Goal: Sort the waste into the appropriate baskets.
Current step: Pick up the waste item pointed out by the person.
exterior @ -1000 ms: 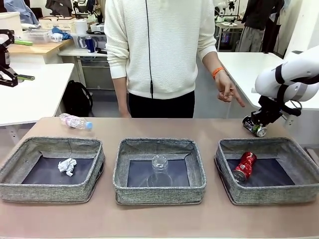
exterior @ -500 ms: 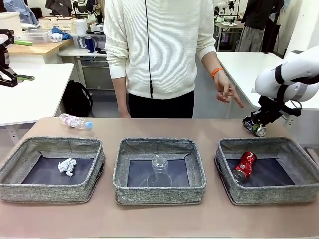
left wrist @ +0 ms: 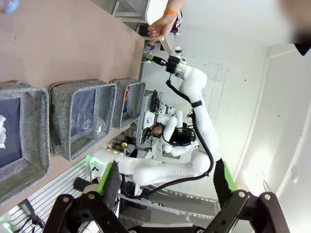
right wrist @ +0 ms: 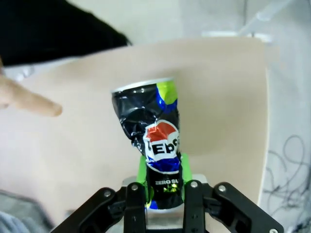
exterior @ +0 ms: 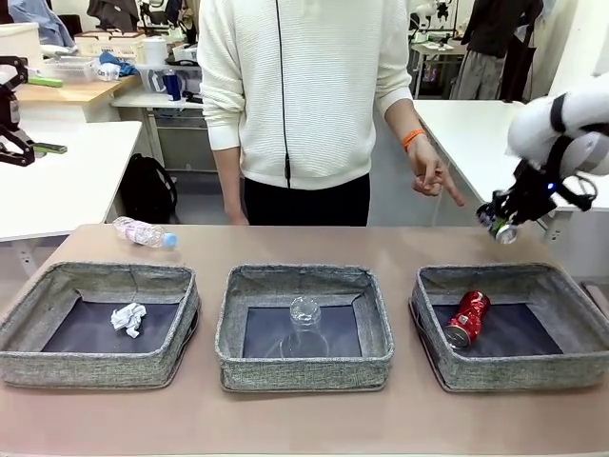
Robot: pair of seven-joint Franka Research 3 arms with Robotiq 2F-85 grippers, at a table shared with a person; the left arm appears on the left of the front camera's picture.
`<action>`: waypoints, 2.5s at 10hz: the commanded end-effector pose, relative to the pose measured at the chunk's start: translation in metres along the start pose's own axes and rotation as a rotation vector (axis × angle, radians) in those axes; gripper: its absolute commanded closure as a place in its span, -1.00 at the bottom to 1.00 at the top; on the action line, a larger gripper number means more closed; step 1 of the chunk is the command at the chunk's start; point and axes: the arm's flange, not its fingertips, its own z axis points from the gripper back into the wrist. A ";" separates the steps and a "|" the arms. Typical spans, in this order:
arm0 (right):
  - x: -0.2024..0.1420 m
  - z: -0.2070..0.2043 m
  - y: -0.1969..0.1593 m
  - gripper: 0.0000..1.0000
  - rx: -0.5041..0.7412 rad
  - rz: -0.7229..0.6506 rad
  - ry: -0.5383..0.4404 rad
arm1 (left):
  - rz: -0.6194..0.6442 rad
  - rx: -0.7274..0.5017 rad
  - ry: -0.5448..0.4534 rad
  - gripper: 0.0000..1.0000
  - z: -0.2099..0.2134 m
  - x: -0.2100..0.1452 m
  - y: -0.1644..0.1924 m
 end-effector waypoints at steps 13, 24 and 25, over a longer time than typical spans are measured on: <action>-0.136 0.219 0.192 0.43 0.150 -0.062 -0.149 | -0.006 -0.014 0.004 -1.00 0.001 -0.002 -0.002; -0.252 0.321 0.488 0.43 -0.011 0.143 -0.046 | -0.006 -0.014 0.004 -1.00 0.001 -0.002 -0.002; -0.253 0.327 0.489 0.43 -0.022 0.145 -0.035 | -0.006 -0.014 0.004 -1.00 0.001 -0.002 -0.002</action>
